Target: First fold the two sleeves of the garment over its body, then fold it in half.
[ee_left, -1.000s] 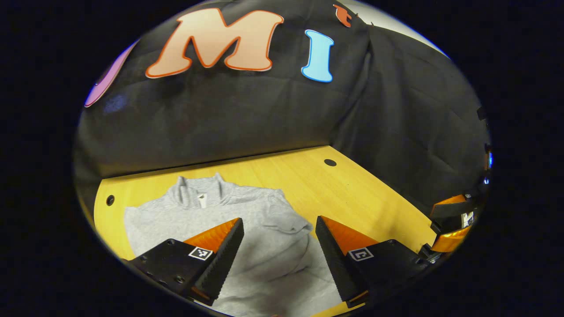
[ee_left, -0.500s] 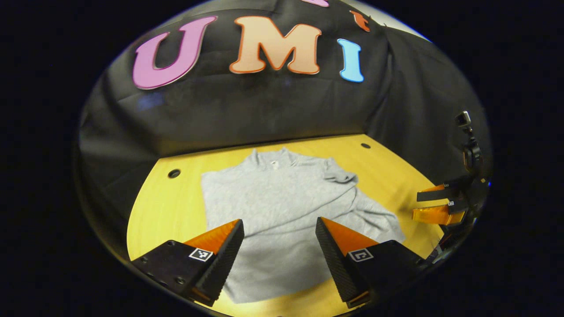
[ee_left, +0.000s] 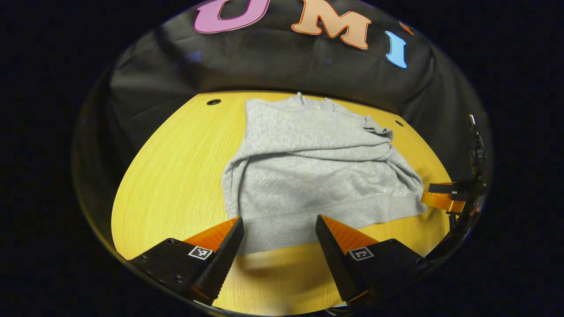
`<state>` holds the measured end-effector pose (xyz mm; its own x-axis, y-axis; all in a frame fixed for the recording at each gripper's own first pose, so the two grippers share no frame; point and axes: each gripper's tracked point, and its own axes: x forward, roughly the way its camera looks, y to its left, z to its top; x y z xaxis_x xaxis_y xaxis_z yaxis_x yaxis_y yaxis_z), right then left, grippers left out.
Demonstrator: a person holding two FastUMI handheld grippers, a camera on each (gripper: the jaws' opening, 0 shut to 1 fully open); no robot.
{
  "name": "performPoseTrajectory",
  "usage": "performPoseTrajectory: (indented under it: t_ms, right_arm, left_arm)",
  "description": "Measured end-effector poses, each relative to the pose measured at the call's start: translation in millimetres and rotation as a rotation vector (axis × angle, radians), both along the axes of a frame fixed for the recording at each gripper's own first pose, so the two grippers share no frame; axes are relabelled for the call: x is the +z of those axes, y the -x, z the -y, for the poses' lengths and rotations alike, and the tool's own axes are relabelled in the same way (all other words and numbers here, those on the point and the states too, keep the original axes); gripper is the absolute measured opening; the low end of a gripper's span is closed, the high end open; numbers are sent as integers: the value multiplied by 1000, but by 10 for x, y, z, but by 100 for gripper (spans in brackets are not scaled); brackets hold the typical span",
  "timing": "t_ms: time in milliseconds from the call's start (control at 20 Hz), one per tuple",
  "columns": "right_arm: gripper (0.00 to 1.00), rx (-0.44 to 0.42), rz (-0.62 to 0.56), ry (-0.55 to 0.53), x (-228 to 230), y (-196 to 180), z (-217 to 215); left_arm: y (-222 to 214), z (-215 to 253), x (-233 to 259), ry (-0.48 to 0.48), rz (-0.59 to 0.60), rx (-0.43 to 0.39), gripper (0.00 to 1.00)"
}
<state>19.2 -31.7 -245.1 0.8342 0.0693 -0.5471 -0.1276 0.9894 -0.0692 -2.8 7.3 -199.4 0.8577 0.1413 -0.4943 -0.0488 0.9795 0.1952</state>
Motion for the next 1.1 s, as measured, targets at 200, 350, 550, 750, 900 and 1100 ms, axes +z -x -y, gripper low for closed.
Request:
performPoseTrajectory:
  t_ms: [200, 350, 550, 750, 900, 1100]
  right_arm:
    - [94, -11, -27, 17, -153, 31, 9]
    - [96, -15, -49, 28, -241, 64, -8]
    - [92, -18, -42, 56, -260, 80, -8]
    - [89, -17, -47, 46, -268, 76, -44]
    - [55, 2, -60, 30, -282, 62, -128]
    - [14, 14, -74, 28, -284, 47, -209]
  left_arm:
    - [19, -84, -98, -22, -25, 21, 96]
    - [56, -103, -114, -36, -44, 23, 94]
    - [70, -131, -133, -58, -47, 35, 94]
    - [53, -112, -122, -86, -35, 22, 87]
    - [4, -39, -115, -79, -39, -19, 70]
    - [-35, 50, -96, -55, -52, -52, 14]
